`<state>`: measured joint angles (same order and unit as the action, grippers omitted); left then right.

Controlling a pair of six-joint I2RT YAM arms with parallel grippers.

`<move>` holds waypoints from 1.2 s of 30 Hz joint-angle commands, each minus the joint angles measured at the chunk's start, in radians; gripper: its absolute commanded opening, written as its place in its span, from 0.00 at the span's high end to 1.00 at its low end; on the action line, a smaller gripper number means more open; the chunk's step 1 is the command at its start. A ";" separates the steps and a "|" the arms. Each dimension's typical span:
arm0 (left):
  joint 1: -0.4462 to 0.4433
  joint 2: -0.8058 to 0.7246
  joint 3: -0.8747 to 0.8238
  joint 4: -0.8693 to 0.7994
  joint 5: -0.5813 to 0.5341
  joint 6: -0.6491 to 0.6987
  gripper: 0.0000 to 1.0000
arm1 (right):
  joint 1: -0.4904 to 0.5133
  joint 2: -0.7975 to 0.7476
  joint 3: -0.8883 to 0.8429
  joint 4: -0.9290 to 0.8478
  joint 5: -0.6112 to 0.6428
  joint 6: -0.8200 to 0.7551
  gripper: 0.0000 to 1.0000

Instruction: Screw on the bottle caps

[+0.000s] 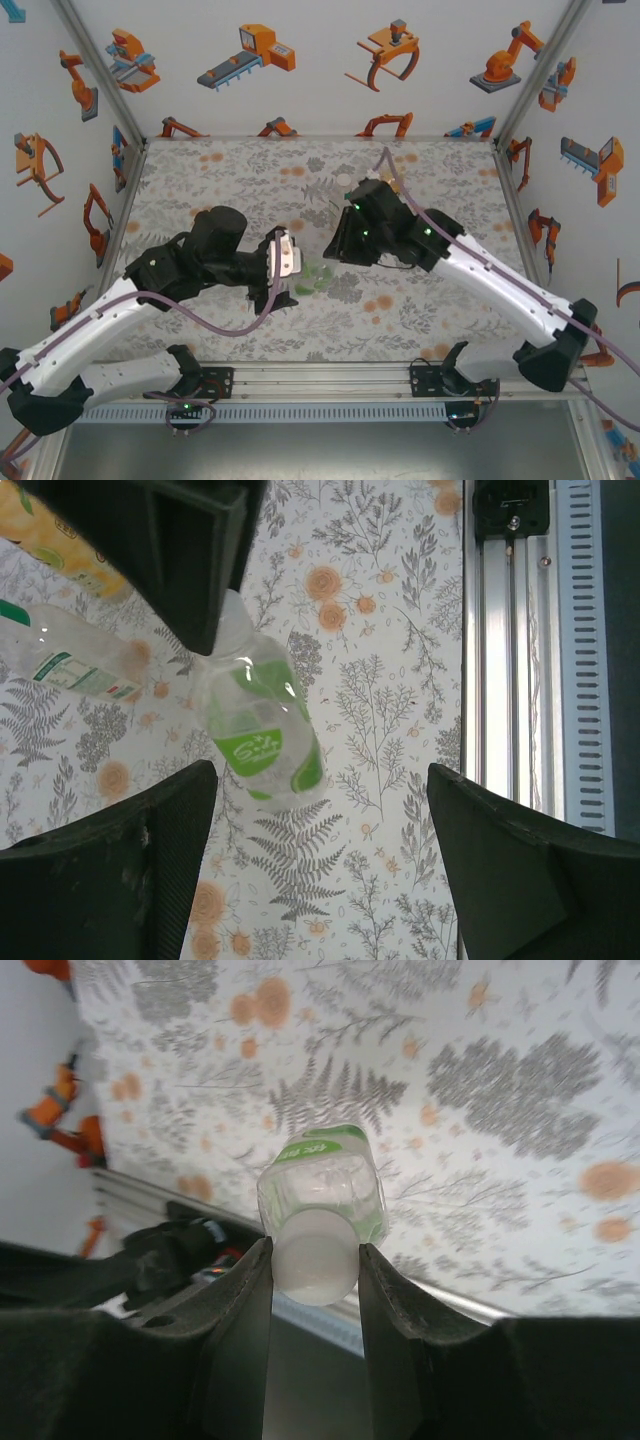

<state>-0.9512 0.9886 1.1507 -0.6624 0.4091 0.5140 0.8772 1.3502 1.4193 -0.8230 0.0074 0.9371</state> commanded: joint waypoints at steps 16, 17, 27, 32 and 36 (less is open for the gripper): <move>-0.004 -0.108 -0.067 -0.026 -0.049 -0.057 0.21 | -0.100 0.597 0.710 -0.344 0.054 -0.507 1.00; -0.004 -0.114 -0.072 -0.026 -0.051 -0.063 0.21 | -0.103 0.621 0.737 -0.352 0.056 -0.514 1.00; -0.005 -0.186 -0.123 -0.002 -0.083 -0.128 0.21 | -0.118 0.824 0.978 -0.367 0.066 -0.571 1.00; -0.004 -0.207 -0.139 -0.002 -0.100 -0.141 0.21 | -0.118 0.892 1.045 -0.361 0.086 -0.588 1.00; -0.004 -0.222 -0.146 0.001 -0.108 -0.159 0.21 | -0.118 0.928 1.057 -0.327 0.093 -0.608 1.00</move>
<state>-0.9512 0.7815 1.0161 -0.6724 0.3103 0.3889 0.7631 2.2608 2.4413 -1.1614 0.0734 0.3641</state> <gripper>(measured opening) 0.787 0.362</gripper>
